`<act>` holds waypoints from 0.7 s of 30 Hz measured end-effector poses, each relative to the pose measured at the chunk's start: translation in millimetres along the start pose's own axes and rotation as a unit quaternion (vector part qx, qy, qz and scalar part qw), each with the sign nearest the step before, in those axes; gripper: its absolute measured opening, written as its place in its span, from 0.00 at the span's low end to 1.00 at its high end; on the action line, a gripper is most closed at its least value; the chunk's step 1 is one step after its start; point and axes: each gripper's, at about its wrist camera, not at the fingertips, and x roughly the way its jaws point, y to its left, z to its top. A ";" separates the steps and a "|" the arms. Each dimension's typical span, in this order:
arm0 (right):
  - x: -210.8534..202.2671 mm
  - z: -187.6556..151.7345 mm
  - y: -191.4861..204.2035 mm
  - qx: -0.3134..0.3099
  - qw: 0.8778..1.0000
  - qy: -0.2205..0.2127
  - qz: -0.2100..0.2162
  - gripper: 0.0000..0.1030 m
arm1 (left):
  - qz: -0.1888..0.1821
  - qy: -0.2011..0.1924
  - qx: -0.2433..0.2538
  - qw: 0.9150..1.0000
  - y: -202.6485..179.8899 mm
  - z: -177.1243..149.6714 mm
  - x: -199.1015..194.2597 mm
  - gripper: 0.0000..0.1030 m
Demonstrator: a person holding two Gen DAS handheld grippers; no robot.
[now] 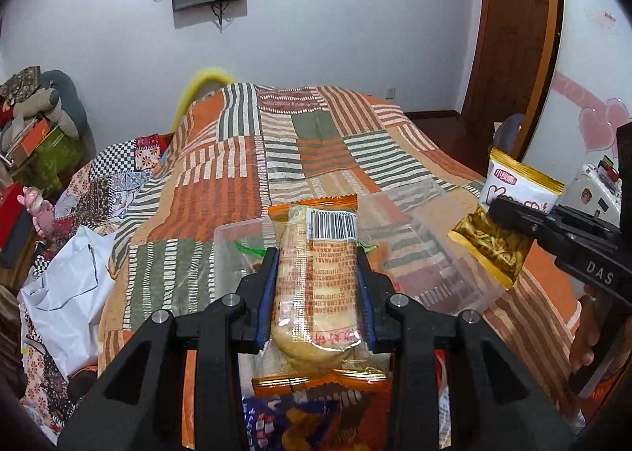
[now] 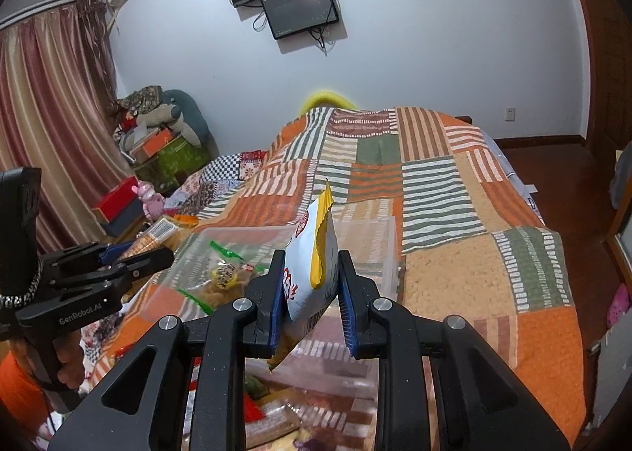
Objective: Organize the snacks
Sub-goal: 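Carry both packs over the clear box and open both tools to release them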
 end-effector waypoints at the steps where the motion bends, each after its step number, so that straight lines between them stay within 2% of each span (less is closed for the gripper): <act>1: 1.5 -0.2 1.0 -0.003 1.000 0.001 -0.002 0.21 | -0.003 0.005 -0.001 1.000 -0.4 1.6 4.8 0.34; 14: 33.8 -2.7 1.4 -0.021 0.999 0.043 -0.006 0.21 | 0.002 0.042 0.017 0.999 -6.3 13.5 45.6 0.34; 18: 38.9 -5.0 1.9 -0.025 0.998 0.053 -0.003 0.21 | 0.017 0.051 0.017 0.998 -7.1 13.3 54.9 0.35; 20: 40.9 -5.4 1.7 -0.025 0.998 0.055 -0.003 0.22 | 0.018 0.053 0.022 0.998 -9.3 12.1 56.2 0.39; 21: 42.2 -5.7 1.4 -0.026 0.998 0.058 -0.002 0.24 | 0.018 0.052 0.026 0.998 -10.9 11.1 56.2 0.48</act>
